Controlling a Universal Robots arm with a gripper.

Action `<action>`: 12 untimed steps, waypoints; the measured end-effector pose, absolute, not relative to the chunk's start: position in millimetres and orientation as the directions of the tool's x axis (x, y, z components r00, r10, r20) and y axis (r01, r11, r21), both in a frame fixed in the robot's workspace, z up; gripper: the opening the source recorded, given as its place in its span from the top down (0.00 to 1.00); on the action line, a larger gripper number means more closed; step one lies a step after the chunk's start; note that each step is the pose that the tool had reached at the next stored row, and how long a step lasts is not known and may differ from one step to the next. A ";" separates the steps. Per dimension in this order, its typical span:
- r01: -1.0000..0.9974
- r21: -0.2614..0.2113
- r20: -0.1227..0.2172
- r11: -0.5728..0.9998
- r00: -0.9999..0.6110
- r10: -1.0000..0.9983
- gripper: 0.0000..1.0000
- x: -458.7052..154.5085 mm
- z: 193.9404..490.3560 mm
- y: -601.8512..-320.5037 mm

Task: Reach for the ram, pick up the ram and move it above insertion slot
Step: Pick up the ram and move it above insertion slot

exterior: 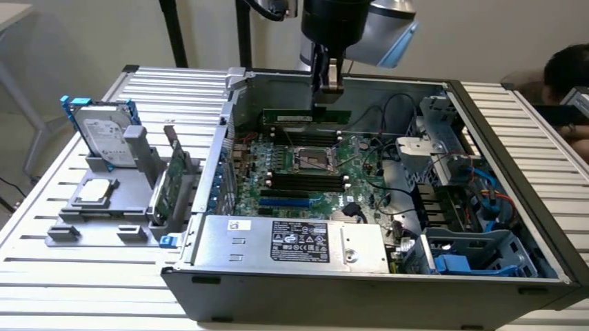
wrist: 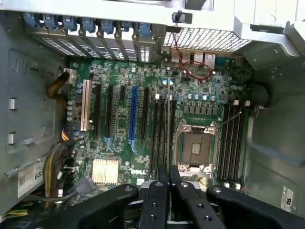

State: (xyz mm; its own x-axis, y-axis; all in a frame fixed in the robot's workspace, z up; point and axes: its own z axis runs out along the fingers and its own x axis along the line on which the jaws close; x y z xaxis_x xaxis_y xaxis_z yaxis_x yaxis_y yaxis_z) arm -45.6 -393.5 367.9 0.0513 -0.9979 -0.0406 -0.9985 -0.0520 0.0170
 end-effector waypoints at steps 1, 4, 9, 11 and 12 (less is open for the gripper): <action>-0.999 0.017 -0.041 -0.052 0.051 -0.998 0.87 -43.9 367.1 -391.0; -0.999 0.017 -0.041 -0.050 0.049 -0.998 0.87 -39.3 365.1 -385.9; -0.999 0.017 -0.041 -0.029 0.029 -0.999 0.87 -32.7 362.7 -383.1; -1.000 0.017 -0.041 -0.016 0.015 -0.999 0.87 -30.9 361.9 -382.6; -1.000 0.017 -0.041 -0.009 0.008 -0.999 0.87 -30.1 361.5 -382.3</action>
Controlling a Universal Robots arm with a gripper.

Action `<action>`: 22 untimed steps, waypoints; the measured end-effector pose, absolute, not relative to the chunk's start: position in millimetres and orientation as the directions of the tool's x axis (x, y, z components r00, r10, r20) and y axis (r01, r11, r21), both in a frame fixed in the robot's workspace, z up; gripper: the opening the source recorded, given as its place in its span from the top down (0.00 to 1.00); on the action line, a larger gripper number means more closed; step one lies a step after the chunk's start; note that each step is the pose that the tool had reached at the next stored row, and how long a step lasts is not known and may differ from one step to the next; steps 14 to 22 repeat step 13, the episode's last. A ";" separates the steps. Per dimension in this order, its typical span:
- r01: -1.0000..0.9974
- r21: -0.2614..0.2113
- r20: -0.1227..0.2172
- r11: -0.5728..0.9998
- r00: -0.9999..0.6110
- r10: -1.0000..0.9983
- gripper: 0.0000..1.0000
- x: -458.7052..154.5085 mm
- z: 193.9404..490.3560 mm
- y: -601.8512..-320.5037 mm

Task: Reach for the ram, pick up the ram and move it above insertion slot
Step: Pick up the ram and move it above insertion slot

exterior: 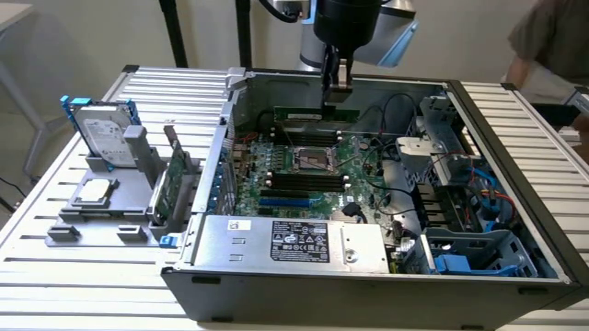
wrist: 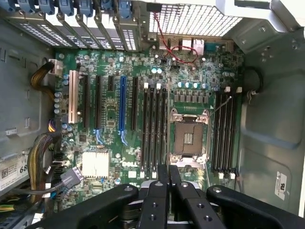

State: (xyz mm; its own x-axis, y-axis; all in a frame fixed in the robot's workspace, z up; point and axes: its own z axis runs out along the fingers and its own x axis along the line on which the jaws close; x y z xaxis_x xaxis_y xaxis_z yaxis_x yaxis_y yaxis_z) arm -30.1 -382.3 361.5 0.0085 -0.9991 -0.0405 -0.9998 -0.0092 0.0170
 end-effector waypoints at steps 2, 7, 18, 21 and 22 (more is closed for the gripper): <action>-1.000 0.017 -0.041 0.005 -0.005 -0.999 0.87 -28.6 360.7 -381.8; -1.000 0.017 -0.040 0.024 -0.025 -0.999 0.87 -26.7 360.0 -378.5; -1.000 0.017 -0.041 0.024 -0.025 -0.999 0.87 -26.8 359.9 -378.5; -1.000 0.017 -0.041 0.024 -0.025 -0.999 0.87 -26.8 359.9 -378.5; -1.000 0.017 -0.041 0.024 -0.025 -0.999 0.87 -26.8 359.9 -378.5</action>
